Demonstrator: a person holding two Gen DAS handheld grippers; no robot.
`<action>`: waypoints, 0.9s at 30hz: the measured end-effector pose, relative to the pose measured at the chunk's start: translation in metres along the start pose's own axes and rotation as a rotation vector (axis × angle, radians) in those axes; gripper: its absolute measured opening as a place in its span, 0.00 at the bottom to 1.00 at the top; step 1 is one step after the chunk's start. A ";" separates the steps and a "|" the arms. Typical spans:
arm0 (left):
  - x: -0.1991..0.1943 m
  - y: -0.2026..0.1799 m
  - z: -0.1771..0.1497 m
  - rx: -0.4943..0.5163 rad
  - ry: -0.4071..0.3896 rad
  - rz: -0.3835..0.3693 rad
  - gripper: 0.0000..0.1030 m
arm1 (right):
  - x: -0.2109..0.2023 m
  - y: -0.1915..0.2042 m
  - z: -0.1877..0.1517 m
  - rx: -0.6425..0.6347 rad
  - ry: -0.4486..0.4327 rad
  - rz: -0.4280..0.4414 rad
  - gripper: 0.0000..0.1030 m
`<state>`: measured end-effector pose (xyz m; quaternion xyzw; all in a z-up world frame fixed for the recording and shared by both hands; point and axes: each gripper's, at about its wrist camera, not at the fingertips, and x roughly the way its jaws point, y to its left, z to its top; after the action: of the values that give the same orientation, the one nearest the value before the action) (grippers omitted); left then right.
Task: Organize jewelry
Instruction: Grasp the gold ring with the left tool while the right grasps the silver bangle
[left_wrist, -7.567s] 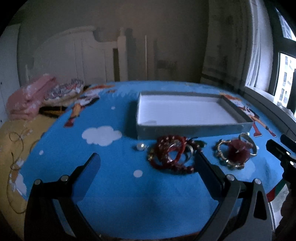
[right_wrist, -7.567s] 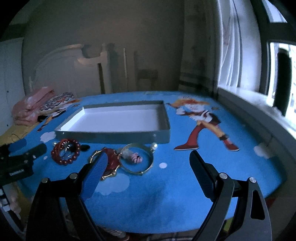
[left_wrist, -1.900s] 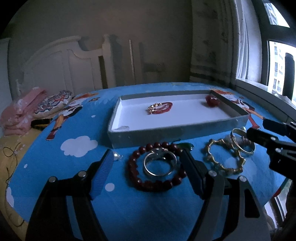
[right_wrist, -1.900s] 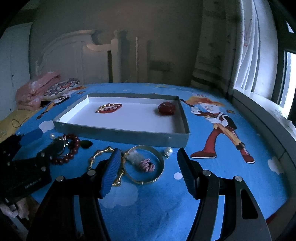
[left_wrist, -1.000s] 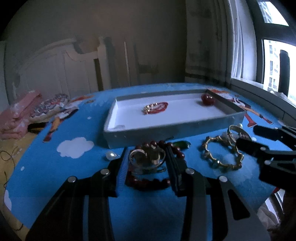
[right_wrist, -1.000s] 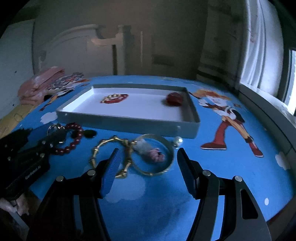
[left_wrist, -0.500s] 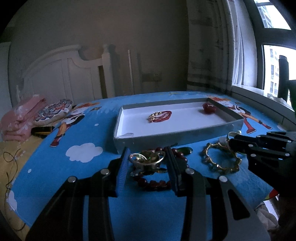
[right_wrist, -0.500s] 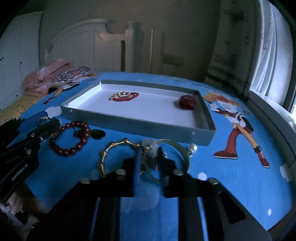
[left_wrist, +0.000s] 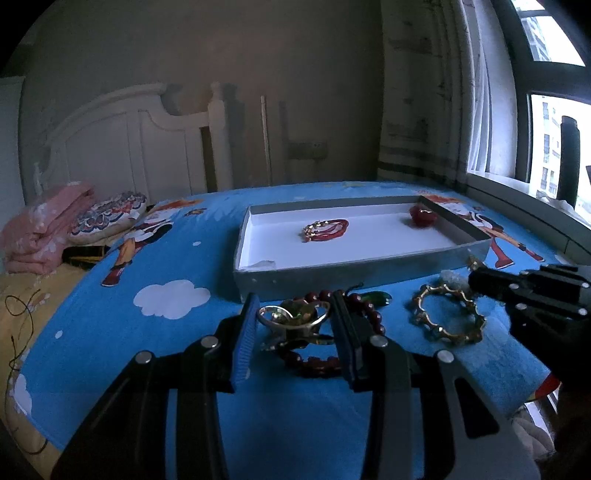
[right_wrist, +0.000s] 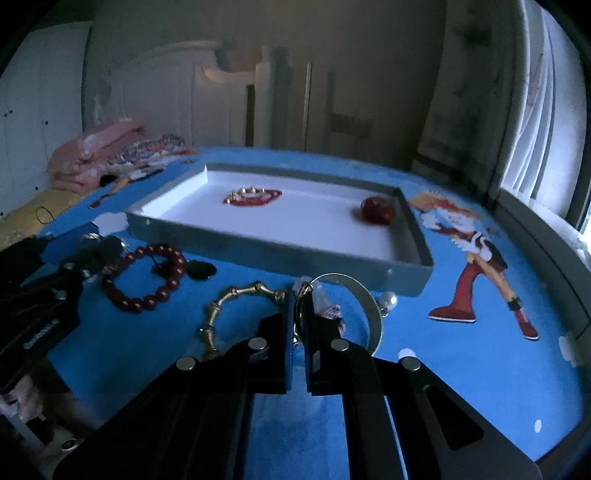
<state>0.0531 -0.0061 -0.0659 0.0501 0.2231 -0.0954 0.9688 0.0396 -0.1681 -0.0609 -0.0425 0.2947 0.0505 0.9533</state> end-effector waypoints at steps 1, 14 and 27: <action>0.000 -0.001 0.000 0.002 -0.001 0.000 0.37 | -0.004 0.000 0.000 -0.005 -0.012 -0.003 0.05; -0.003 -0.009 0.001 0.026 -0.012 0.007 0.37 | -0.016 0.000 -0.003 -0.024 -0.037 -0.035 0.05; 0.001 -0.008 0.015 0.018 -0.019 0.004 0.37 | -0.012 0.001 0.009 -0.040 -0.049 -0.037 0.05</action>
<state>0.0586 -0.0164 -0.0537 0.0586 0.2128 -0.0958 0.9706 0.0349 -0.1665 -0.0465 -0.0659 0.2692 0.0399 0.9600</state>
